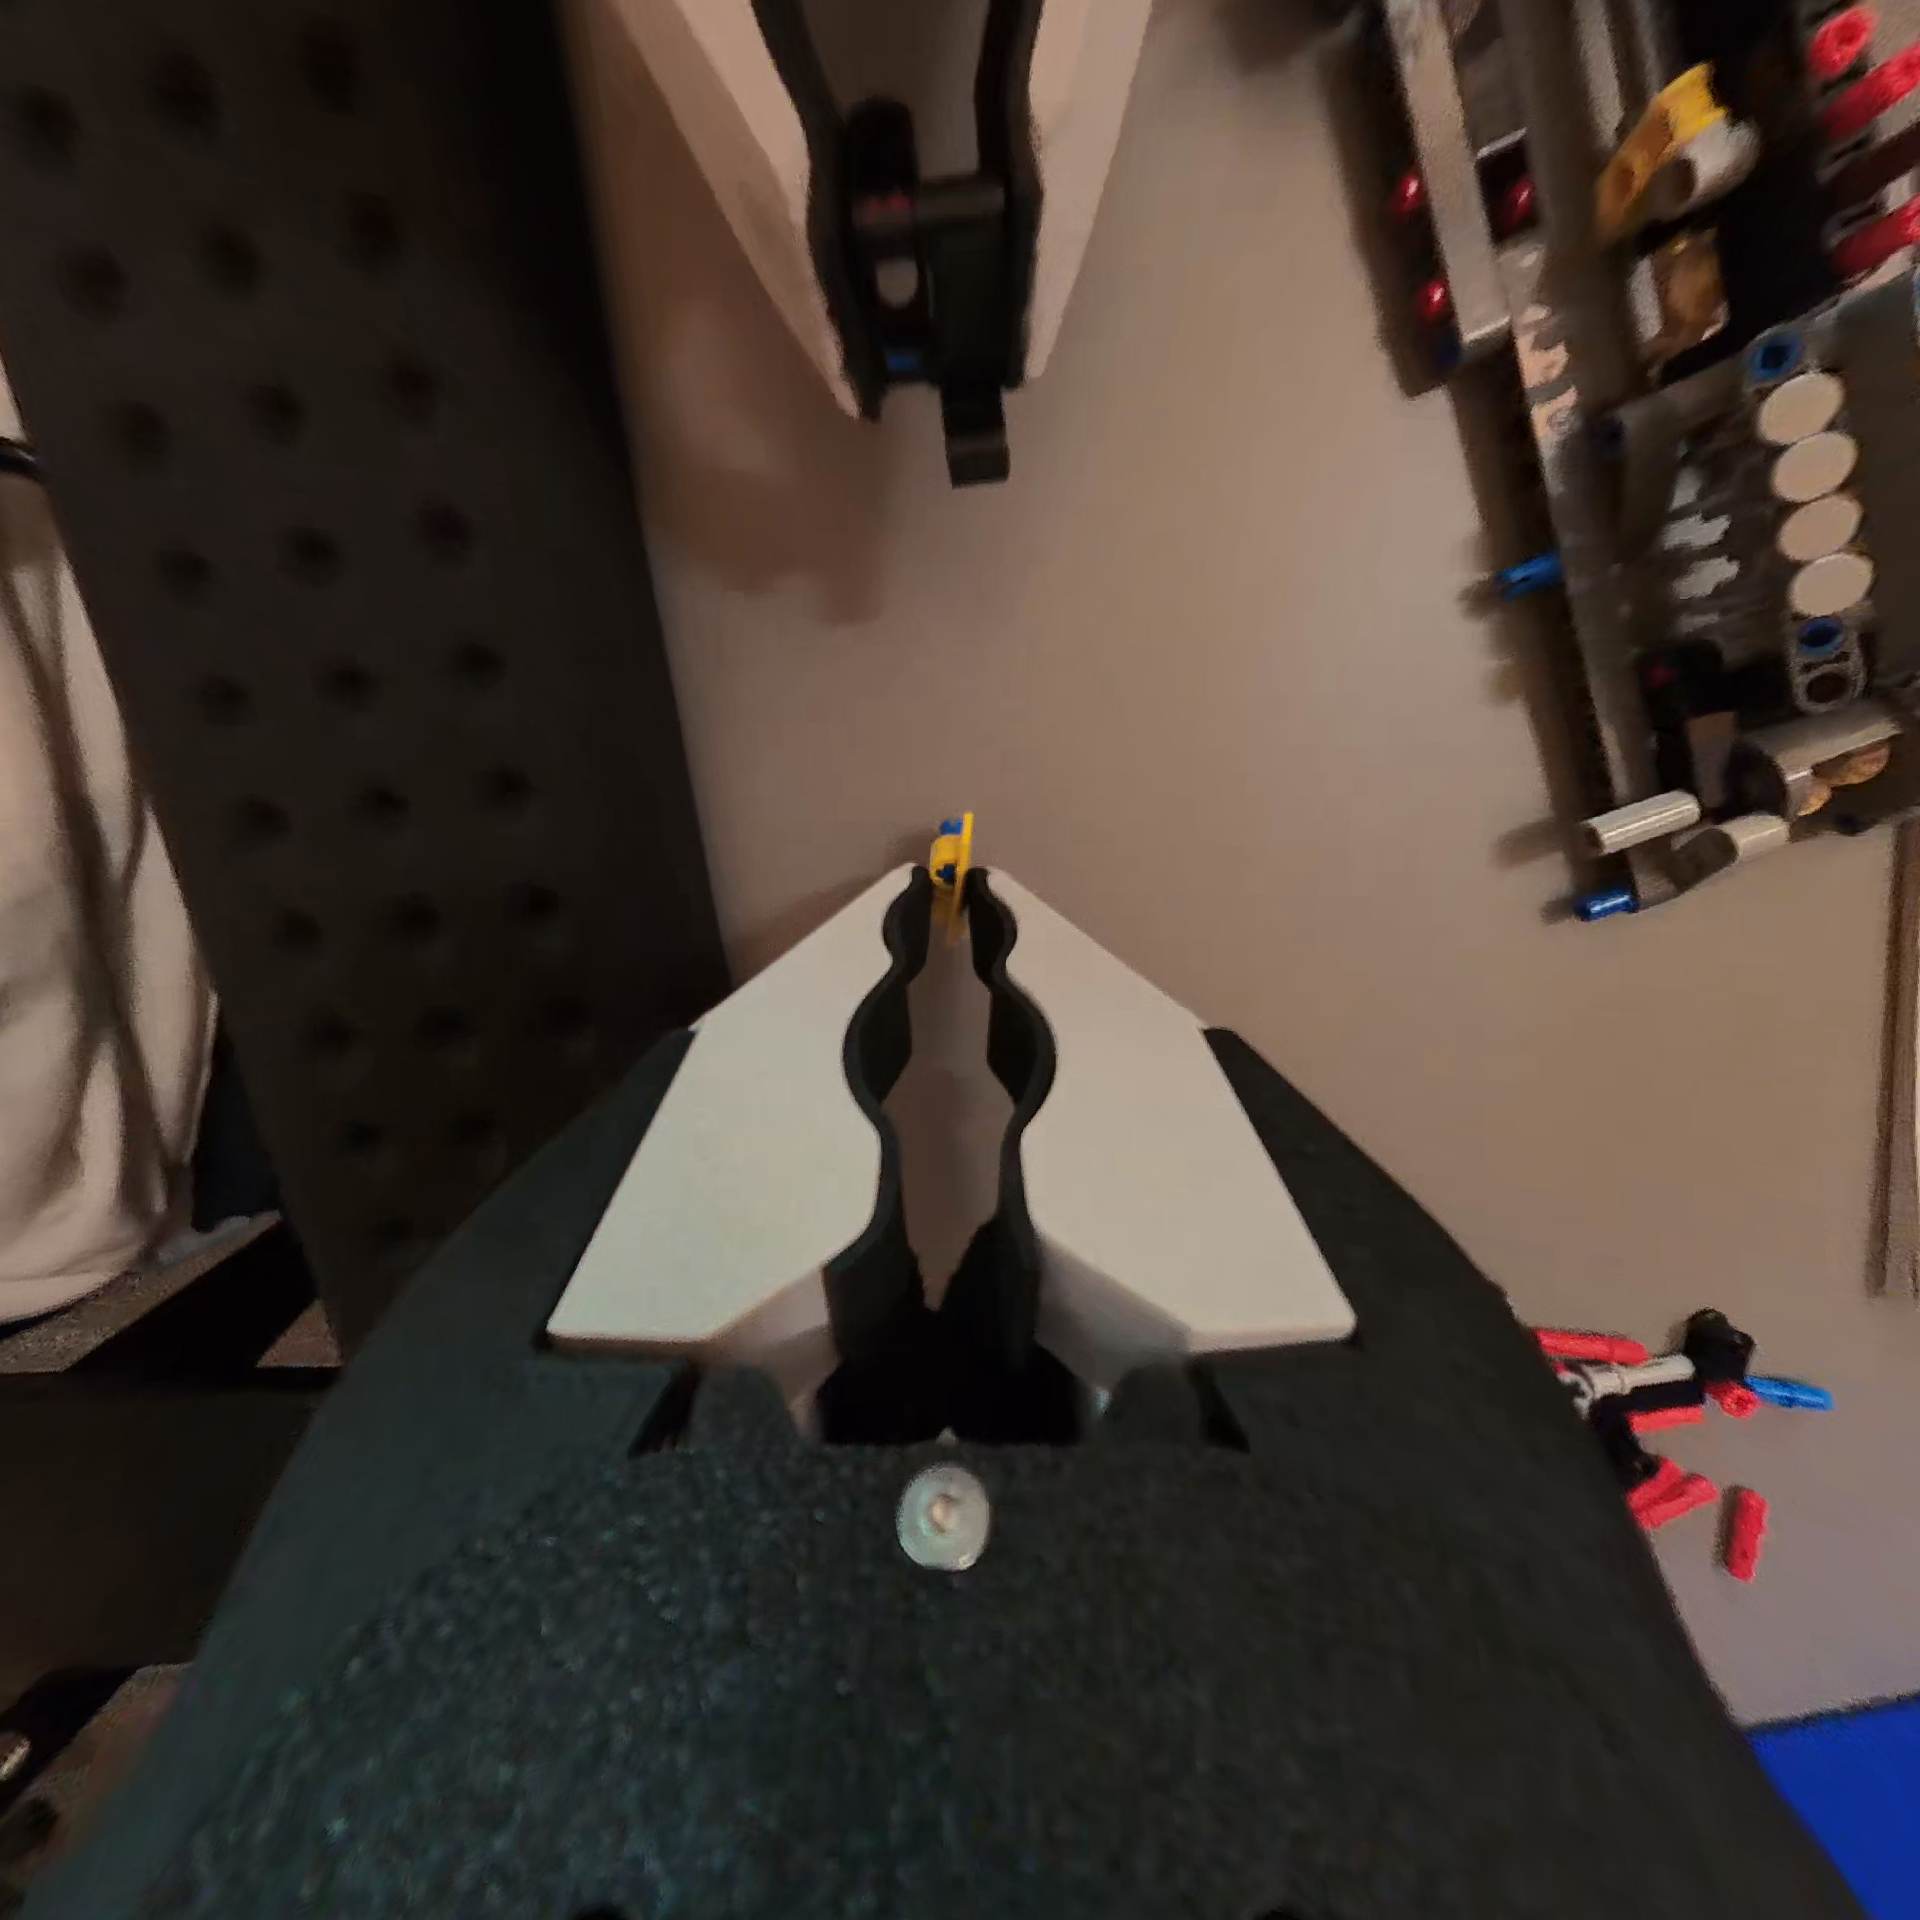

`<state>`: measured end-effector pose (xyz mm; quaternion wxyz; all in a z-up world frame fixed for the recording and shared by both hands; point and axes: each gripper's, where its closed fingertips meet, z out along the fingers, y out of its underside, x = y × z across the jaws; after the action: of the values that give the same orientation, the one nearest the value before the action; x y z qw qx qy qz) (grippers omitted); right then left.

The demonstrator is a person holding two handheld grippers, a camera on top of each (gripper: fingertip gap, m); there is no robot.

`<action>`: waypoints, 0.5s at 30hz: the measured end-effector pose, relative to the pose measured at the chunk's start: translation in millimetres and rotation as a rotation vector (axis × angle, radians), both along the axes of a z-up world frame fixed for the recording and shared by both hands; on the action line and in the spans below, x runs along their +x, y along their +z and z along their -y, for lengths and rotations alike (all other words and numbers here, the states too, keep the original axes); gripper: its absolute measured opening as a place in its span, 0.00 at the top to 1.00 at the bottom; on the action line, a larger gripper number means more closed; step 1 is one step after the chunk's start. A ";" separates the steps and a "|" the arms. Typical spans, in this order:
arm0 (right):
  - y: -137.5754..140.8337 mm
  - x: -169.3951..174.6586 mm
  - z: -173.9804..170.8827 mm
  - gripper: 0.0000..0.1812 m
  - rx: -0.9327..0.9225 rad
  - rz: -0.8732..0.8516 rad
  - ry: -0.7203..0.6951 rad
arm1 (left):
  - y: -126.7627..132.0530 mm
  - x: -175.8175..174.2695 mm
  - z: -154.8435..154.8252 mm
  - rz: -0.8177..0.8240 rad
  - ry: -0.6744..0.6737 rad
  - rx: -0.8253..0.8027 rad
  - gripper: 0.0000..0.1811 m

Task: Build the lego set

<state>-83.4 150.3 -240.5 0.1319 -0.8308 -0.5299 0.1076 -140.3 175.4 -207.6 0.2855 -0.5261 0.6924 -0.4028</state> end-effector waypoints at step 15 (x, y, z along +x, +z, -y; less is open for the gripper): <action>-7.7 2.9 1.7 0.92 -0.024 -0.030 -0.028 | -0.8 0.0 -0.9 0.003 0.000 0.033 0.92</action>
<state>-80.6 148.5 -248.2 0.1313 -0.8379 -0.5150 0.1243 -140.3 176.3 -208.4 0.2951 -0.5210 0.6985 -0.3919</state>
